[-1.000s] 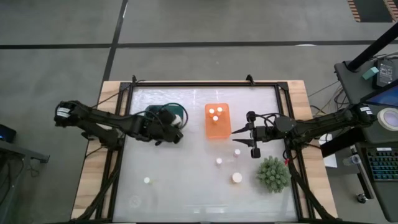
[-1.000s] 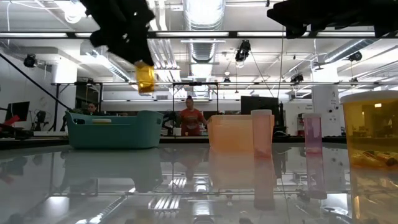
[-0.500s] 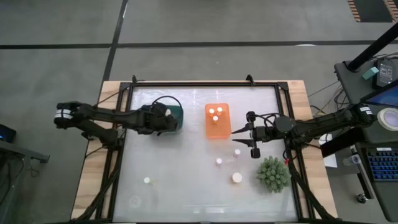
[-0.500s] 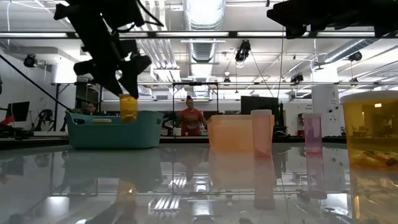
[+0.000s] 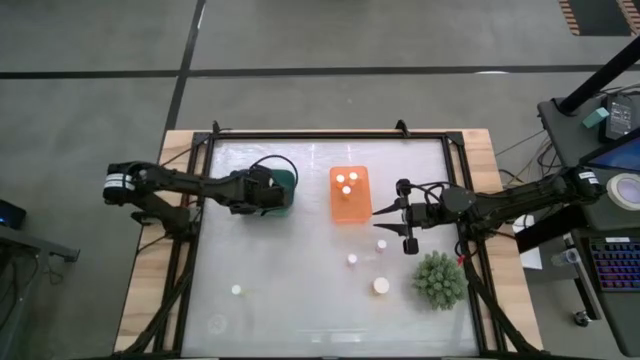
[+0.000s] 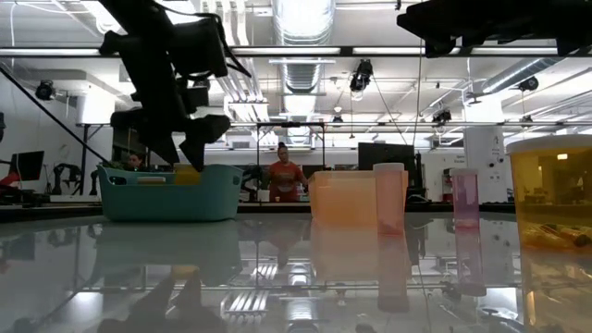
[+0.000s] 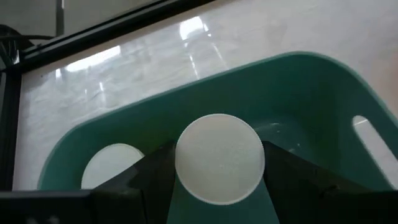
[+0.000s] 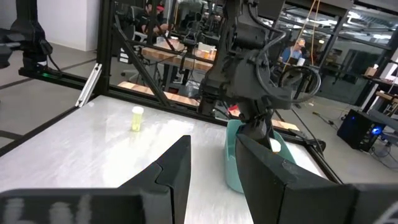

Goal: Pick and place medicine bottles into bin by pill shape (circle, oval)
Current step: Put the left large orange pill bottle into the green bin

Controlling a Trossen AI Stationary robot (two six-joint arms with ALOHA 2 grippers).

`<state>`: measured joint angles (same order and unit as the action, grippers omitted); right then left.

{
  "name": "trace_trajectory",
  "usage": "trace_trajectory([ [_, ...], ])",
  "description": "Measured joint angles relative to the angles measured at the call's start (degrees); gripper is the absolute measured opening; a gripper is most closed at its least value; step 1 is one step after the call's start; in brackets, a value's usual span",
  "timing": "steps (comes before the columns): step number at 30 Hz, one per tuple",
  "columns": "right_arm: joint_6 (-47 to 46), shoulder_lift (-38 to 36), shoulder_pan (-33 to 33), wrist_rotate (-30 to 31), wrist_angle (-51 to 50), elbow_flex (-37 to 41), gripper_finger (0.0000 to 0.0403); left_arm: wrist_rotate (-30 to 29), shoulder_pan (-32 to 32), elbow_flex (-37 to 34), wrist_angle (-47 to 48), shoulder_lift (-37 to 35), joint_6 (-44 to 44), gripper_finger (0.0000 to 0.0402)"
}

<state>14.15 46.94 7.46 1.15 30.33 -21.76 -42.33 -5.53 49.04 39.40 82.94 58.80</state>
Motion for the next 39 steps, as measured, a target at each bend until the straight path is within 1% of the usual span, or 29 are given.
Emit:
trace_trajectory([
  [10, 0.4, 0.0, 0.0, 0.0, 0.0, 0.0, 0.0116, 0.0, -0.3, 0.0, 0.1, 2.3, 3.8, 0.0199],
  [28, 0.5, 0.0, 0.0, 0.0, 0.0, 0.0, 0.0116, 0.0, -0.5, 0.0, 0.1, 4.0, 4.0, 0.02],
  [31, 0.5, 0.0, 0.0, 0.0, 0.0, 0.0, 0.0116, -0.1, -0.5, 0.0, 0.1, 3.9, 3.9, 0.021],
  [39, 0.7, 0.0, 0.0, 0.0, -0.1, 0.0, 0.0116, -0.1, -0.5, 0.0, 0.1, 3.9, 3.7, 0.0258],
])
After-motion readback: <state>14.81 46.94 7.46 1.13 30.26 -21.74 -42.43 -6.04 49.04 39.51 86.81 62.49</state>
